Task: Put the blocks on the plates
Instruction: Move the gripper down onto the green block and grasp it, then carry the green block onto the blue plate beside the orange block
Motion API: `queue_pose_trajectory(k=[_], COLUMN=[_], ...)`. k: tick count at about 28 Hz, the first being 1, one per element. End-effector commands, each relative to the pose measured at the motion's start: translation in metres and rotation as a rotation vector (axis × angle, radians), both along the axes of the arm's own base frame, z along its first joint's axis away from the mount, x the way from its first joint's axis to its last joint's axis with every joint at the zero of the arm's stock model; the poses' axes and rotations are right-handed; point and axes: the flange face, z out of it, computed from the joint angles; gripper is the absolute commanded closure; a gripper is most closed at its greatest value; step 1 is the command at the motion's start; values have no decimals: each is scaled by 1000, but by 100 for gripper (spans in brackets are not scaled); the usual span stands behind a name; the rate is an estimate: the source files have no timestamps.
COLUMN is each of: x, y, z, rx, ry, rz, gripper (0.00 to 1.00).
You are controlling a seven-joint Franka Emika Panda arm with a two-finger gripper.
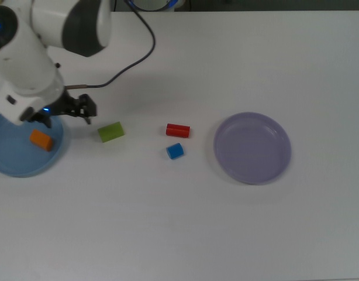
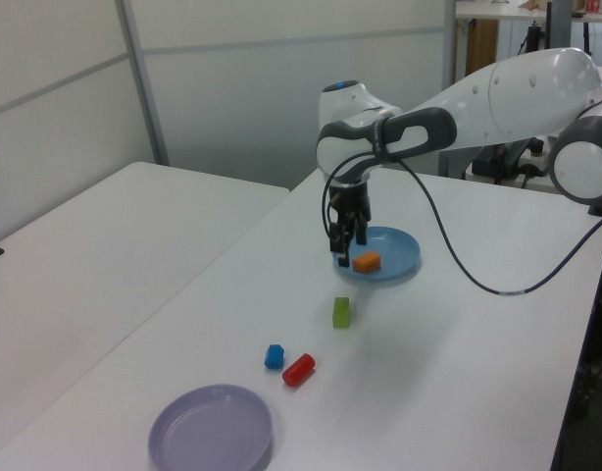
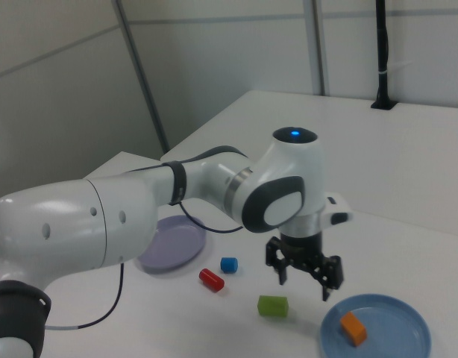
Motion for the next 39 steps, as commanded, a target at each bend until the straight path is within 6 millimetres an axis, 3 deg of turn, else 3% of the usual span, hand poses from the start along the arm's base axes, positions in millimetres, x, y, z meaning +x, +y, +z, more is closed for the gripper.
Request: queue_pose_trajectory(k=[1, 5, 11, 14, 20, 24, 30, 31, 36, 39], x=[-5, -5, -6, -6, -6, -6, -5, -4, -7, -10], y=[44, 78, 83, 85, 84, 84, 71, 62, 25, 0], z=[-26, -46, -68, -70, -72, -72, -47, -29, 7, 13], rx=[17, -43, -94, -123, -139, -139, -135, -137, -93, -76], ry=[60, 108, 152, 162, 169, 169, 133, 104, 31, 7], rz=[129, 220, 261, 285, 303, 305, 277, 266, 188, 156], gripper=[0, 0, 0, 8, 53, 67, 68, 68, 68, 68])
